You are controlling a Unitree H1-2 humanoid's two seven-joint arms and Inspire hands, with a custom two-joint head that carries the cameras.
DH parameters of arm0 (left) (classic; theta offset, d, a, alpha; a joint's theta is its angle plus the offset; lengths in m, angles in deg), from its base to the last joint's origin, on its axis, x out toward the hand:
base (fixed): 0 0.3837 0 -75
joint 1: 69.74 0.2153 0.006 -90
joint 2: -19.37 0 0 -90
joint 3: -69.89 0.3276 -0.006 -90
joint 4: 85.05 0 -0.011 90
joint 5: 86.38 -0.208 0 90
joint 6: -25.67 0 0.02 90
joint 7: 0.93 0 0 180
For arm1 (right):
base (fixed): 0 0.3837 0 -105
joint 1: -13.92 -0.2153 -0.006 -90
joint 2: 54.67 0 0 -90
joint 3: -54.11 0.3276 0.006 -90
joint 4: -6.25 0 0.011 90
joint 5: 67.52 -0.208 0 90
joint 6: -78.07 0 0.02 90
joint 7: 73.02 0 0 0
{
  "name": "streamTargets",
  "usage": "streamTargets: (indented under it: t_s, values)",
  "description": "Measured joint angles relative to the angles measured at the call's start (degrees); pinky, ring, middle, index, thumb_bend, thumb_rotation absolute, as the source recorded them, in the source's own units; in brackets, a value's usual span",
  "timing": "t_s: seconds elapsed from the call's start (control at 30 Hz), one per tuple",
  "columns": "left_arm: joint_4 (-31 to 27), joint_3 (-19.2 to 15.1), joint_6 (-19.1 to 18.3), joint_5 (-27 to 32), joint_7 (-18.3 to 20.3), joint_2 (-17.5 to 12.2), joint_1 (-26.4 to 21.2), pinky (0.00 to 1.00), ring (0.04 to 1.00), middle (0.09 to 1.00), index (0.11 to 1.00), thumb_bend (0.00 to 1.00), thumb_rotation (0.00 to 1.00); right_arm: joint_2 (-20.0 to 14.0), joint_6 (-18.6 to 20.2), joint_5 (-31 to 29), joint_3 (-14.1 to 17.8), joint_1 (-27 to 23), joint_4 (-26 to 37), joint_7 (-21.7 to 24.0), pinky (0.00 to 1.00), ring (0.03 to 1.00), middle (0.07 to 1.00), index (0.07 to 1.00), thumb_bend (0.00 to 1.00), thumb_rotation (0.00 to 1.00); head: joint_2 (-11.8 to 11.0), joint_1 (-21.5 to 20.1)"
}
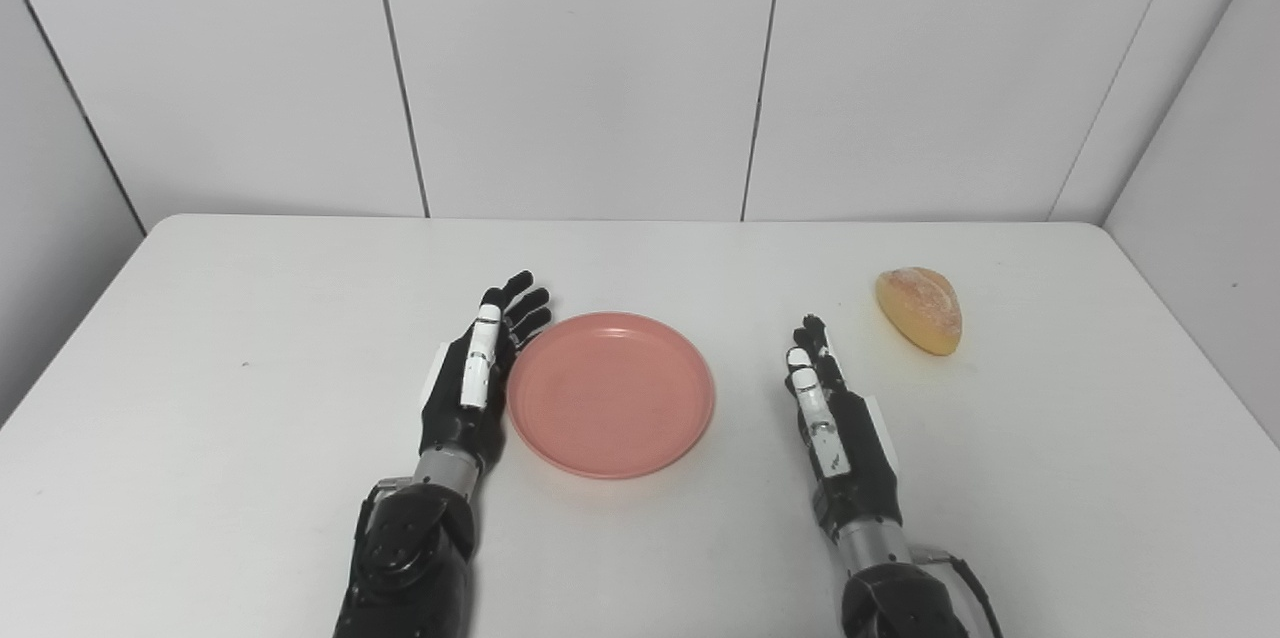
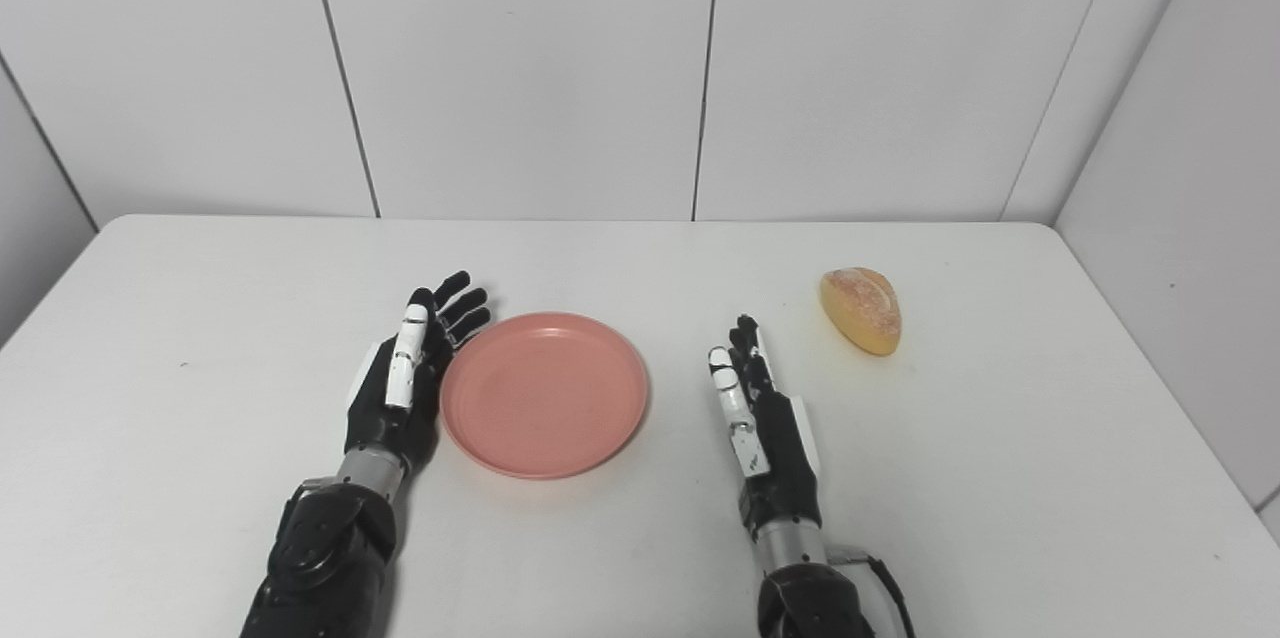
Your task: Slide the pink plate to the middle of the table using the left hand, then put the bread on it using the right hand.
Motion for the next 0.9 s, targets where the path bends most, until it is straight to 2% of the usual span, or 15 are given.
streamTargets:
  t_s: [0.2, 0.37, 0.77, 0.9]
  values:
    - [-1.36, 1.36, -0.15, -0.21, 0.21, 0.50, 1.15, 0.98, 0.939, 0.916, 0.904, 0.45, 1.00, -0.05, 0.01, 0.15, -0.23, 0.00, 0.04, 0.00, 1.00, 1.000, 1.000, 1.000, 0.54, 0.86, 0.26, -0.09]
    - [-2.25, 2.06, -0.43, -1.14, -0.08, 0.58, 1.83, 0.98, 0.931, 0.908, 0.899, 0.44, 1.00, 0.01, 0.01, 0.20, -0.10, -0.10, 0.04, -0.31, 1.00, 1.000, 1.000, 1.000, 0.52, 0.85, 0.35, -0.27]
    - [-1.14, 3.65, 3.28, -5.47, -1.48, 0.37, 1.97, 0.99, 0.965, 0.944, 0.926, 0.44, 1.00, 0.01, -0.02, -0.64, 0.35, -0.22, 0.01, -0.39, 1.00, 1.000, 1.000, 1.000, 0.50, 0.85, 0.44, 0.00]
    - [-0.95, 3.74, 4.16, -6.64, -2.03, 0.32, 1.96, 0.99, 0.972, 0.951, 0.934, 0.42, 1.00, -0.27, -0.05, -1.51, 0.77, -0.33, 0.01, -0.24, 1.00, 1.000, 1.000, 1.000, 0.55, 0.88, 0.35, 0.09]
